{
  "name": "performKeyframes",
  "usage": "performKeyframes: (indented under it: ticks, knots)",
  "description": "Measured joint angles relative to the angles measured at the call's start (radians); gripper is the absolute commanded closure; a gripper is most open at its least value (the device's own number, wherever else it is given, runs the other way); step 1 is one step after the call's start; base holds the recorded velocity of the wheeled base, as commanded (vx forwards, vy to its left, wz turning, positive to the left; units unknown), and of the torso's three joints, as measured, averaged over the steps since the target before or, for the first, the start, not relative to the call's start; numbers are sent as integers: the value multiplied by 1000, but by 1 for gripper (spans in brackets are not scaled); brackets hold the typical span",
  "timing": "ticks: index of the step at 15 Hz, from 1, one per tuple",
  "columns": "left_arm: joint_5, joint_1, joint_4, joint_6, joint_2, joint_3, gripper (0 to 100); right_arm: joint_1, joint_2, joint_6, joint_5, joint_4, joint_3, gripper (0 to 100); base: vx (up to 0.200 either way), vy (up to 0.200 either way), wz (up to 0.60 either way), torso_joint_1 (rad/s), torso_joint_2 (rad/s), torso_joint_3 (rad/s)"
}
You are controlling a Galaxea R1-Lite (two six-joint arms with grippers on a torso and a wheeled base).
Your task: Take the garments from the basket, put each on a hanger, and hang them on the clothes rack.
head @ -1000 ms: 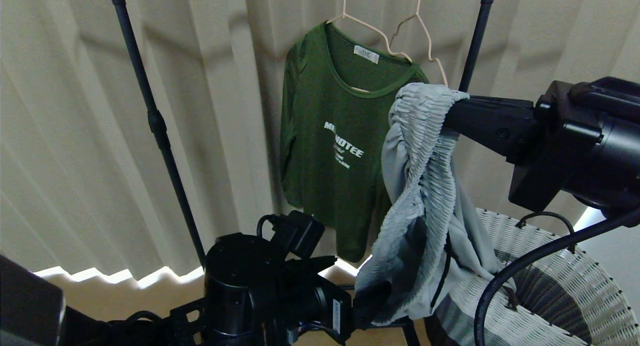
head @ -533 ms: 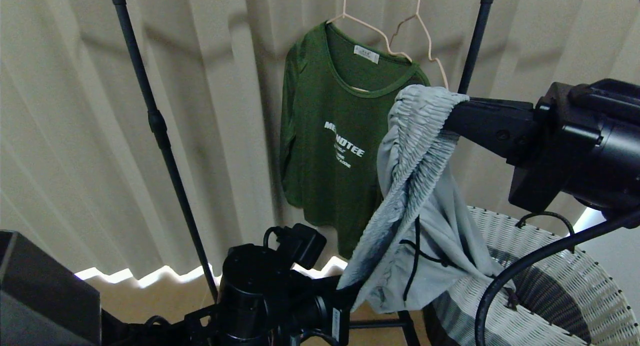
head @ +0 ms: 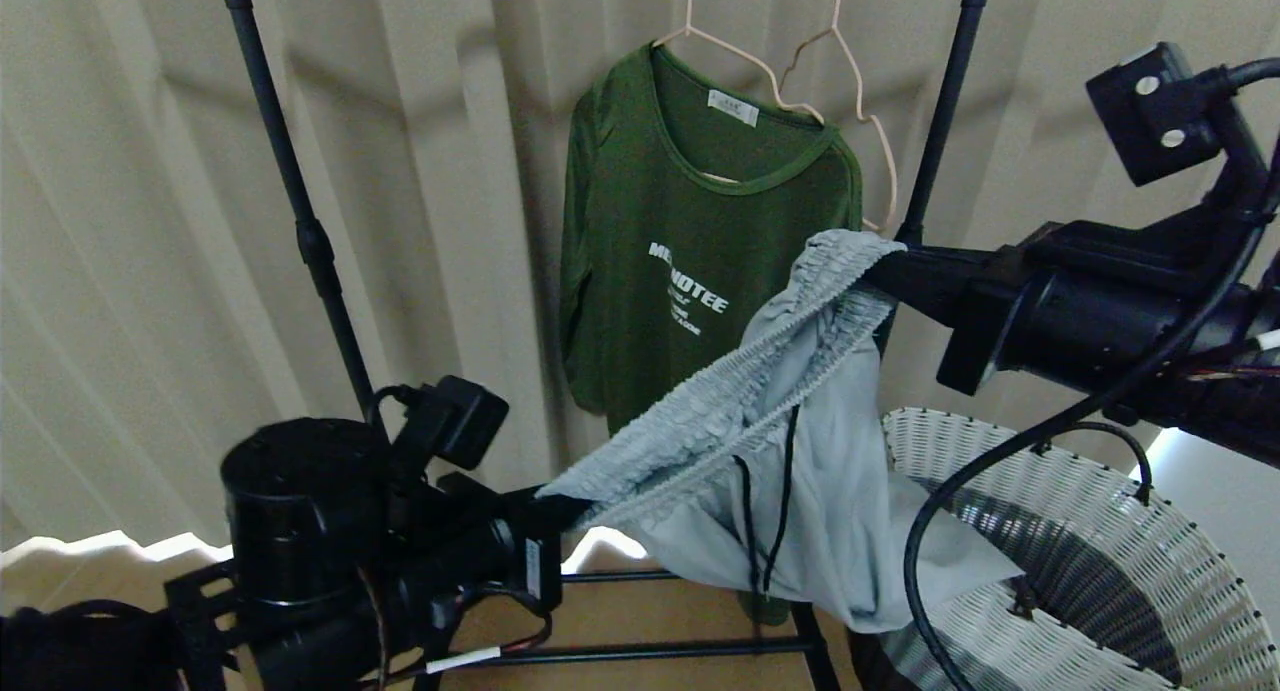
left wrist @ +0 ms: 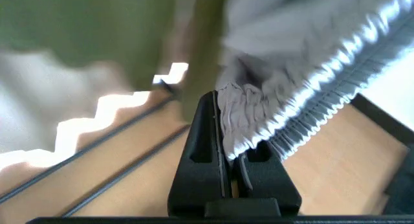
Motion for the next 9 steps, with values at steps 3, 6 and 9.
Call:
performKeyframes:
  ticks: [3, 6, 9]
  knots:
    - [-95, 167, 359, 9, -204, -132, 100, -11, 86, 0, 5, -174, 1, 100, 0, 0, 0, 0, 0, 0]
    - [-231, 374, 593, 11, -375, -331, 100, -5, 174, 3, 11, -330, -23, 100, 0, 0, 0, 0, 0, 0]
    - [-293, 468, 630, 12, -459, -452, 100, -5, 213, 8, 11, -377, -48, 100, 0, 0, 0, 0, 0, 0]
